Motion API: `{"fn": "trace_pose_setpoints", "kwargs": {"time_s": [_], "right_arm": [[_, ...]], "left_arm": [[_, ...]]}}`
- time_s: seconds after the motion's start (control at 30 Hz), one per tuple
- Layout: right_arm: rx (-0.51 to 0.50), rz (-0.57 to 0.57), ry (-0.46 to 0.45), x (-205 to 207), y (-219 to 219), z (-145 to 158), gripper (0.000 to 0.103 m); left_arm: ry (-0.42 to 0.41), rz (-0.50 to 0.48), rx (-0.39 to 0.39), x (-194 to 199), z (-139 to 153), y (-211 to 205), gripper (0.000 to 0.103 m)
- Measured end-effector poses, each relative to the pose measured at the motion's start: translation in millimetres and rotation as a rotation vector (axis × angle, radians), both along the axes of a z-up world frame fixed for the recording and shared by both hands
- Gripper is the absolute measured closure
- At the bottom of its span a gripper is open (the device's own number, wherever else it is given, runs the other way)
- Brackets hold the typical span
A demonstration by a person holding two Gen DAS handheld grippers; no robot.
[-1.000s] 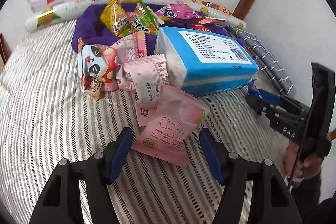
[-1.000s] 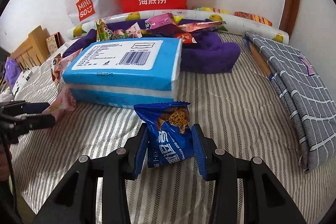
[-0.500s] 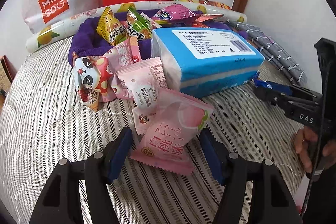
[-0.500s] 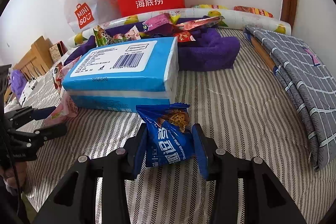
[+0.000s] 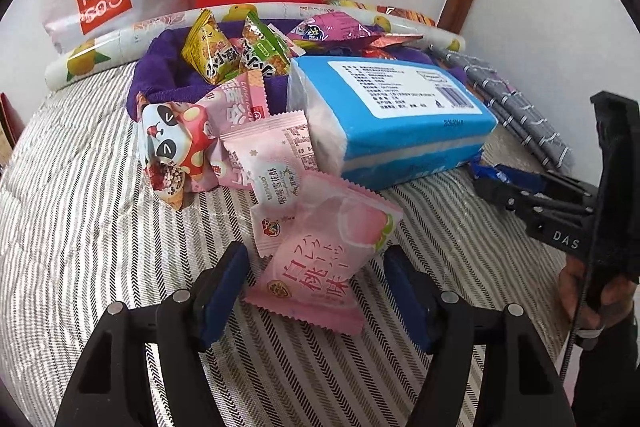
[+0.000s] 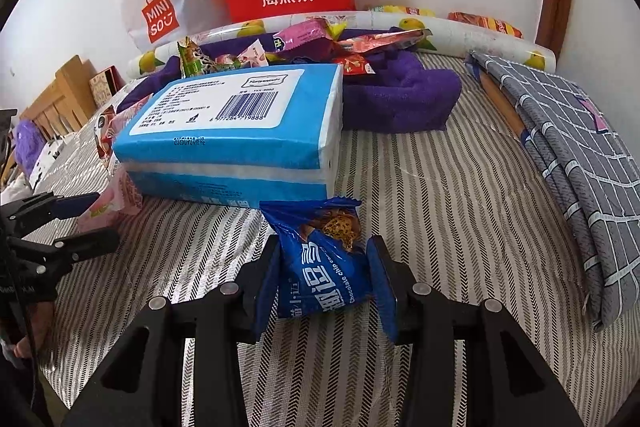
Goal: Organize snacks
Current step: 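Grasp the blue snack bag with the right tool while the left tool approaches the pink peach candy, then grasp the pink peach candy with the left tool while the right tool holds the blue bag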
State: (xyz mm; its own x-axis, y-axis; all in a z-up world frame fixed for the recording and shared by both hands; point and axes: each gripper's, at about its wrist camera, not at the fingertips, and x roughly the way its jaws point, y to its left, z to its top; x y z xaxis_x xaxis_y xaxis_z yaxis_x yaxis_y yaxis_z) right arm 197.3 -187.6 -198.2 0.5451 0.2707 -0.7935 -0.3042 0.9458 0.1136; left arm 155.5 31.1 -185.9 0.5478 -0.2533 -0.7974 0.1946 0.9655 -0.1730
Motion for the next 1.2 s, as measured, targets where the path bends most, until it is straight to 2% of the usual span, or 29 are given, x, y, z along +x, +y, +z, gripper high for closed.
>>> {"fn": "trace_pose_setpoints", "kwargs": {"time_s": [0.23,0.63,0.9,1.2], "right_arm": [[-0.012,0.002,-0.001,0,1,0,0.059],[-0.027,-0.003,-0.010,-1,2,1,0.060],[-0.031,0.007,-0.014,-4,4,1,0.060],[0.028,0.011,-0.006,-4,-3,3,0.060]], "left_arm": [[0.000,-0.001,0.011,0,0,-2,0.034],[-0.002,0.000,-0.040,-1,1,5,0.035],[-0.011,0.036,-0.166,-5,2,24,0.058],[-0.044,0.022,-0.114,-12,7,14,0.061]]}}
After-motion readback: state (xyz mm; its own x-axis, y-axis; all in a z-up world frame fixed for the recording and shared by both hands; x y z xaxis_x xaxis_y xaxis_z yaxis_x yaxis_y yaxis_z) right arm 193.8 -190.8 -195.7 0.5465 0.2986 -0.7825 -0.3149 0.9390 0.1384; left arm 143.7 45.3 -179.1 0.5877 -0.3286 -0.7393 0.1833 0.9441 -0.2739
